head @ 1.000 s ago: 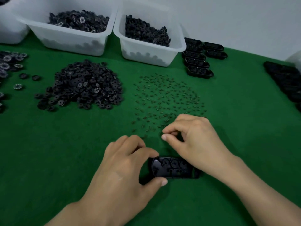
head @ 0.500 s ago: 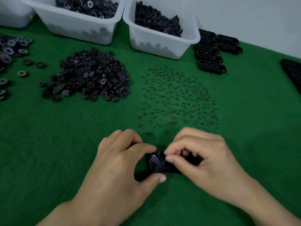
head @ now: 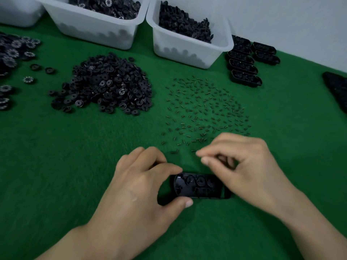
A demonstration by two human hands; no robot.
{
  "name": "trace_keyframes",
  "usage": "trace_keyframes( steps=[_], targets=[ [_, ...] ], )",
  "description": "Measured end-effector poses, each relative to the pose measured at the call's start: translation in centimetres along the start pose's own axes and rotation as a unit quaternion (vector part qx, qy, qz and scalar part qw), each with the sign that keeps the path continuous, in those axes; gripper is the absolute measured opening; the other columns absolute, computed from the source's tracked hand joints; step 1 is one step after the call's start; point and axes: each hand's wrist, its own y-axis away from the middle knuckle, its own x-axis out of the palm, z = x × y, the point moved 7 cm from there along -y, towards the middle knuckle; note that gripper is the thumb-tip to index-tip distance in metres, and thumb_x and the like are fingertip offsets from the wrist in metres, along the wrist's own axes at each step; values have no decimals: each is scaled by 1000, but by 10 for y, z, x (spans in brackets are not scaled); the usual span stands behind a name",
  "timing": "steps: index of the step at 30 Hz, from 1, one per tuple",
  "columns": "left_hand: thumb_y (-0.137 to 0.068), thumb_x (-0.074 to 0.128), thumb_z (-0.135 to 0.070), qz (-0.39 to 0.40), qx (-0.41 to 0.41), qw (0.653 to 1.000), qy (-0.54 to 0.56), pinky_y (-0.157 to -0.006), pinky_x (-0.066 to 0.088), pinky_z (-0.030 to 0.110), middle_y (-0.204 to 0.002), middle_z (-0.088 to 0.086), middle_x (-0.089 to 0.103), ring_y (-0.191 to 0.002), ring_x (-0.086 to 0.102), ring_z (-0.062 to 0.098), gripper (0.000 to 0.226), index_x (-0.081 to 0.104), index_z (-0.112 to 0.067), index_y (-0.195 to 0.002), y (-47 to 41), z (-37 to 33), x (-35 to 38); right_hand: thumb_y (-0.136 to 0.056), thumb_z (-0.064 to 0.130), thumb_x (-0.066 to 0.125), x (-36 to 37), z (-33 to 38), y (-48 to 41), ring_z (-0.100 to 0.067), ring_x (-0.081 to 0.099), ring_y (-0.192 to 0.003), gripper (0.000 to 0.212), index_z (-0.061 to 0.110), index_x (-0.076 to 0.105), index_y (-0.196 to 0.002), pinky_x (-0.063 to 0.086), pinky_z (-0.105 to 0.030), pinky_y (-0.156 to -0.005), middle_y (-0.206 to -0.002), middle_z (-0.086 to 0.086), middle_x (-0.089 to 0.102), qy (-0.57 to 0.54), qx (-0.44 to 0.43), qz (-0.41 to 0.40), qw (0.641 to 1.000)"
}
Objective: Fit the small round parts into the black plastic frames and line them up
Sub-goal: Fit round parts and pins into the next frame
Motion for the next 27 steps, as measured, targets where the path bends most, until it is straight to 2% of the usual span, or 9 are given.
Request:
trace_keyframes(
  steps=[2,5,9,12,16,22,27],
  targets=[
    [-66,49,-61,2,2,1000,-1,-78,37,23,-83,-13,49,-80,49,8,53,70,-22,-95,0,-1,0,-77,8,73,0,-7,-9,3,48,-58,10,15,75,-83,37,-6,-58,-72,9,62,36,26,-10,999],
    [-66,49,-61,1,1,1000,-2,-79,36,23,-83,-12,50,-80,50,9,53,70,-22,-95,0,-1,-1,-80,11,70,10,-9,-19,5,45,-62,9,15,74,-87,39,-15,-62,-78,6,62,76,36,24,996],
    [-67,49,-61,-4,2,1000,-3,-78,39,26,-82,-12,49,-80,50,10,53,70,-21,-95,0,-1,-1,-81,12,64,13,-4,-22,-8,50,-62,8,16,70,-78,48,-29,-62,-76,5,60,125,23,54,990],
    [-67,49,-61,-4,1,1000,2,-78,39,25,-82,-13,49,-80,49,9,53,70,-22,-95,0,-1,-1,-77,14,65,8,-6,-15,0,46,-58,7,20,66,-74,43,-23,-59,-71,11,57,118,32,44,992],
    [-67,49,-62,-3,0,1000,-3,-78,41,28,-83,-13,48,-80,49,9,54,70,-23,-96,0,-1,-1,-78,20,70,8,-9,-6,6,43,-58,13,23,71,-91,36,-16,-60,-72,16,55,89,42,52,994],
    [-67,48,-62,-8,0,1000,-7,-78,40,30,-83,-13,49,-80,49,10,54,70,-22,-95,0,-2,-2,-81,13,70,10,-8,-8,3,51,-66,12,19,74,-89,42,-19,-66,-81,10,63,73,43,65,994],
    [-67,48,-62,-9,0,1000,-11,-78,40,31,-83,-13,49,-80,49,10,54,70,-22,-95,1,-1,-2,-82,13,66,11,-2,-11,-10,57,-70,7,18,72,-83,50,-31,-68,-81,7,62,119,29,82,989]
  ],
)
